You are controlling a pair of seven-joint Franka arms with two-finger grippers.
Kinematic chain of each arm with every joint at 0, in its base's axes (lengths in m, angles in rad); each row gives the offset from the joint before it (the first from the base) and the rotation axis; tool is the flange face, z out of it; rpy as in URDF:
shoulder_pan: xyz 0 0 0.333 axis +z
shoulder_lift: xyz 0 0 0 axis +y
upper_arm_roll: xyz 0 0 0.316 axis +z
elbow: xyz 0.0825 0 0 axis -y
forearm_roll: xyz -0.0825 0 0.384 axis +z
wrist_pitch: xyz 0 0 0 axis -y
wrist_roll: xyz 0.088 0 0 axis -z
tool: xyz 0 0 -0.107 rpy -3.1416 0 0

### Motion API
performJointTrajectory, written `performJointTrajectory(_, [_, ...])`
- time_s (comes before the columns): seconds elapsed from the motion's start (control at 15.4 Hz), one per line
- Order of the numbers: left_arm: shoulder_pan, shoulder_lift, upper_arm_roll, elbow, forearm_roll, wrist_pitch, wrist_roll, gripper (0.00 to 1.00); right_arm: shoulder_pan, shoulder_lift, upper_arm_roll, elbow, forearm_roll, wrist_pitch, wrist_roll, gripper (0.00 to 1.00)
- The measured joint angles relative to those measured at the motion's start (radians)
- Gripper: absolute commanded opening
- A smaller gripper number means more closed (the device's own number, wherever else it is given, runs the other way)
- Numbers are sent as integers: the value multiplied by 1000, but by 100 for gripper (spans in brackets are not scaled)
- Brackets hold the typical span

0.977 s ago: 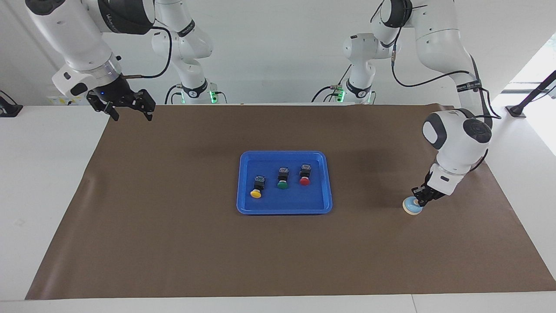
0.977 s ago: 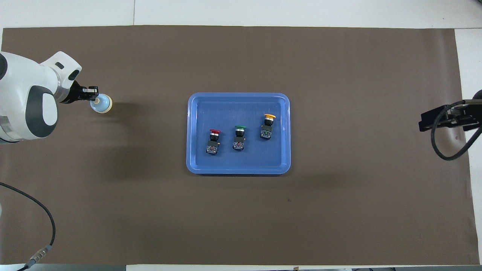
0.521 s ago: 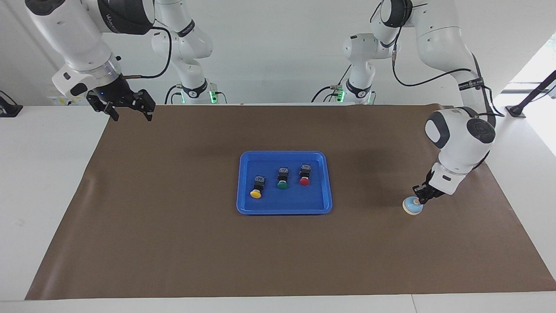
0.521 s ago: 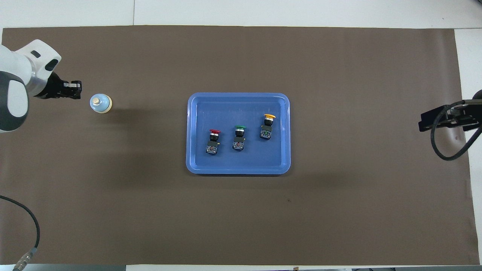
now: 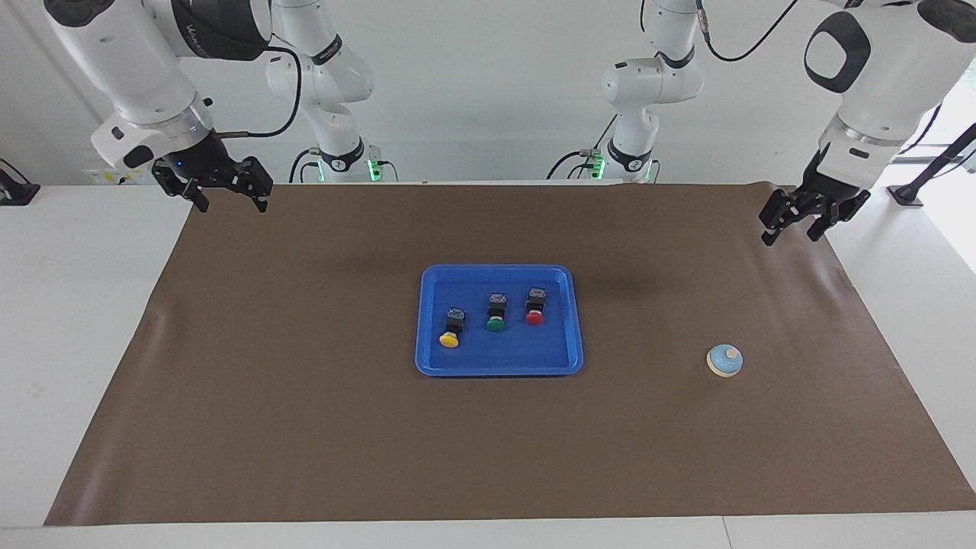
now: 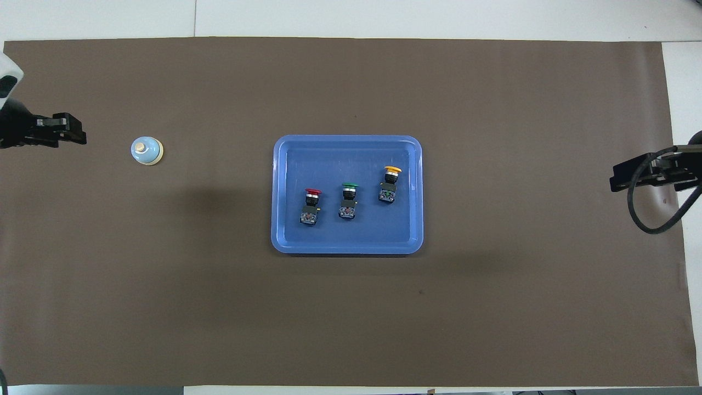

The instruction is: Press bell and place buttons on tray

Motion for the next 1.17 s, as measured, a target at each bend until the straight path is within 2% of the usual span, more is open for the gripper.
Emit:
performJointTrajectory(0.2, [-1,-36,-9,-8,0,-65,0,100,0,0,0,0,0,0,0,100])
performJointTrajectory(0.46, [-10,-38,-15,-7,0,-126,0,100,0,0,0,0,0,0,0,100])
performJointTrajectory(1.17, [-23,-38,-7,-7,0,-159,0,100,1,0,5,0,0,0,0,100])
